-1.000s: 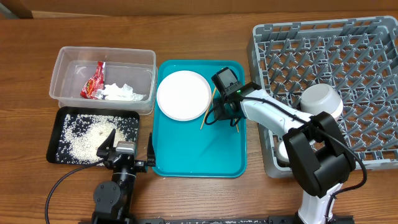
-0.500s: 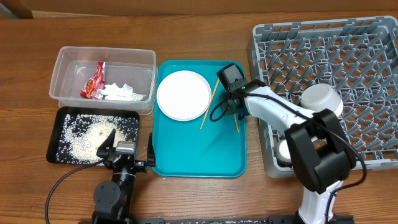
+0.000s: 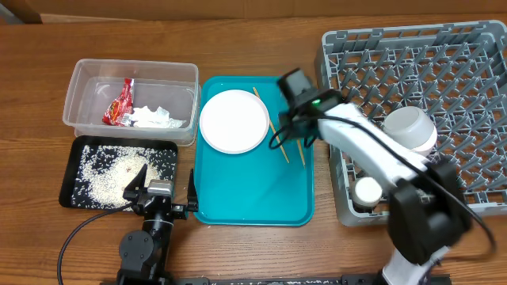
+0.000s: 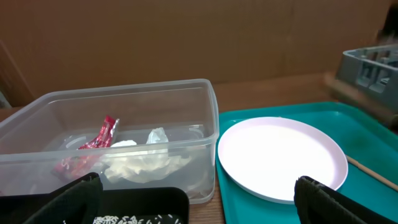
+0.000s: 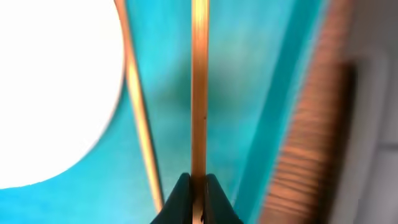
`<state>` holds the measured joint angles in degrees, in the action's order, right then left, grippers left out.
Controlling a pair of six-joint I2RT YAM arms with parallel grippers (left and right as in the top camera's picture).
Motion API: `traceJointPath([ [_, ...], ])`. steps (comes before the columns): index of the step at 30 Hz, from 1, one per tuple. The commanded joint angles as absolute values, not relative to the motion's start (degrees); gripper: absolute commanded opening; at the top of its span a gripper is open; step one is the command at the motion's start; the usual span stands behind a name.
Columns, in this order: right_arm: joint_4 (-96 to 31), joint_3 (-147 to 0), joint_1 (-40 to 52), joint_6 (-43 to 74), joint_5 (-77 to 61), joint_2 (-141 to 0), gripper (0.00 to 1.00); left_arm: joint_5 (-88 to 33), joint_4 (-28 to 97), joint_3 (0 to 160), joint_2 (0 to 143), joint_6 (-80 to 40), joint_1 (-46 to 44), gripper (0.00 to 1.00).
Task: Sort waste into correct bins and load items into the dishwasher
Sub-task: 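Carry the chopstick to the dish rack and drop it in, then return the right gripper to the teal tray and grasp the second chopstick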
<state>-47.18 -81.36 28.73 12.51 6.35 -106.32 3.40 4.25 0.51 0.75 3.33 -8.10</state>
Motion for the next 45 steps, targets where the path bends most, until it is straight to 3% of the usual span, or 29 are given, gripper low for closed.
traceJointPath([
  [1,-47.29,-84.95,25.61,13.43,9.65,-96.75,0.04,2.94,4.08,0.30,0.23,2.57,-7.49,1.00],
  [8,-47.86,-83.33,15.44,8.47,9.74,-95.81,0.04,2.94,4.08,0.30,0.23,2.59,-7.49,1.00],
  [13,-50.33,-80.90,13.76,7.14,8.93,-100.27,0.04,2.94,4.08,0.30,0.23,2.59,-7.49,1.00],
  [17,-50.09,-81.25,14.24,5.93,10.37,-100.75,0.37,2.94,4.08,0.30,0.23,2.59,-7.49,1.00],
  [20,-50.30,-82.43,15.64,6.35,8.80,-99.53,0.45,2.94,4.08,0.30,0.23,2.59,-7.49,1.00],
  [26,-50.26,-82.50,23.66,6.44,0.60,-97.06,0.50,2.94,4.08,0.30,0.23,2.59,-7.49,1.00],
  [34,-43.99,-77.62,33.04,7.68,0.32,-102.98,0.49,2.94,4.08,0.30,0.23,2.57,-7.49,1.00],
  [38,-41.21,-76.03,33.47,11.42,1.39,-109.01,0.39,2.94,4.08,0.30,0.23,2.57,-7.49,1.00],
  [42,-39.62,-76.01,33.32,12.19,0.89,-113.51,0.38,2.94,4.08,0.30,0.23,2.57,-7.49,1.00],
  [45,-39.94,-76.01,33.47,11.97,1.06,-116.53,0.27,2.94,4.08,0.30,0.23,2.57,-7.49,1.00],
])
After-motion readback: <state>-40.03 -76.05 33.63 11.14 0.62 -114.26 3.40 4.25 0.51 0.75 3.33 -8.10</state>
